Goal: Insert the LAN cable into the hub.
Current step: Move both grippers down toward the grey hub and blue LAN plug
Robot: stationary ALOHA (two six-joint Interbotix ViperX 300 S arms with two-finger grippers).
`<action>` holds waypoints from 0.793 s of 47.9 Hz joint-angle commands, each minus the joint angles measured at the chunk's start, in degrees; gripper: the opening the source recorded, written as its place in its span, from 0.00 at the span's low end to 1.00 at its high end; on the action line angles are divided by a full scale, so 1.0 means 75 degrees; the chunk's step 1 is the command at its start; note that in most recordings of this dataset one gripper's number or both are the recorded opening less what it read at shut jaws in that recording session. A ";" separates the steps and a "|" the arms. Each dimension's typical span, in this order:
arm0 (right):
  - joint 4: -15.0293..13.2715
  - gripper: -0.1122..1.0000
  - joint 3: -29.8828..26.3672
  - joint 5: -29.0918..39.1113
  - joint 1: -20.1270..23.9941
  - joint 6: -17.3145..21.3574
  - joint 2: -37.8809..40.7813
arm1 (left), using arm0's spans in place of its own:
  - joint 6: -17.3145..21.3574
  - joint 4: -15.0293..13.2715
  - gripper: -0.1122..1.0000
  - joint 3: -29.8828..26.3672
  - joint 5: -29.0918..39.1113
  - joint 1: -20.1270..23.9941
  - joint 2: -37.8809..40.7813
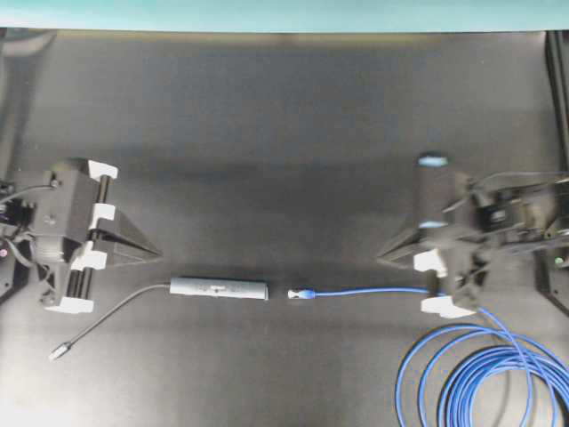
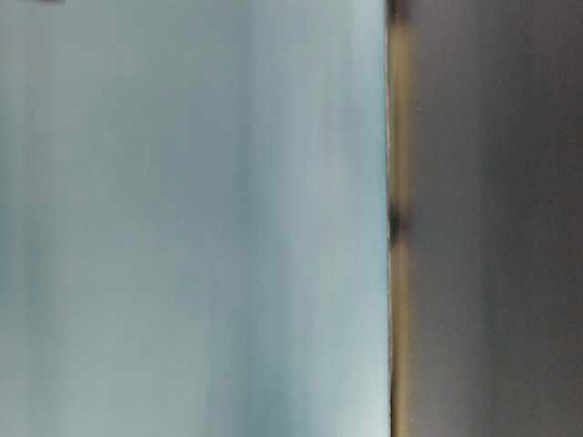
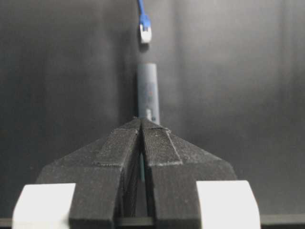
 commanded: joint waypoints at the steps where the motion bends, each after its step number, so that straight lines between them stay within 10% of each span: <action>1: -0.0035 0.15 -0.0117 -0.0188 0.0105 -0.0023 0.0270 | -0.0012 0.0023 0.10 -0.0141 -0.0047 -0.0012 0.0129; 17: -0.0047 0.86 -0.0082 -0.0973 0.0328 0.0012 0.0938 | -0.0504 0.0023 0.10 -0.0094 -0.0398 -0.0023 0.1078; 23: -0.0117 0.84 0.0012 -0.1371 0.0328 0.0012 0.1066 | -0.0492 0.0023 0.16 0.0023 -0.1055 -0.0059 0.1289; 38: -0.0141 0.85 0.0270 -0.2262 0.0328 0.0047 0.1090 | -0.0703 0.0023 0.86 0.0586 -0.2941 -0.0129 0.1969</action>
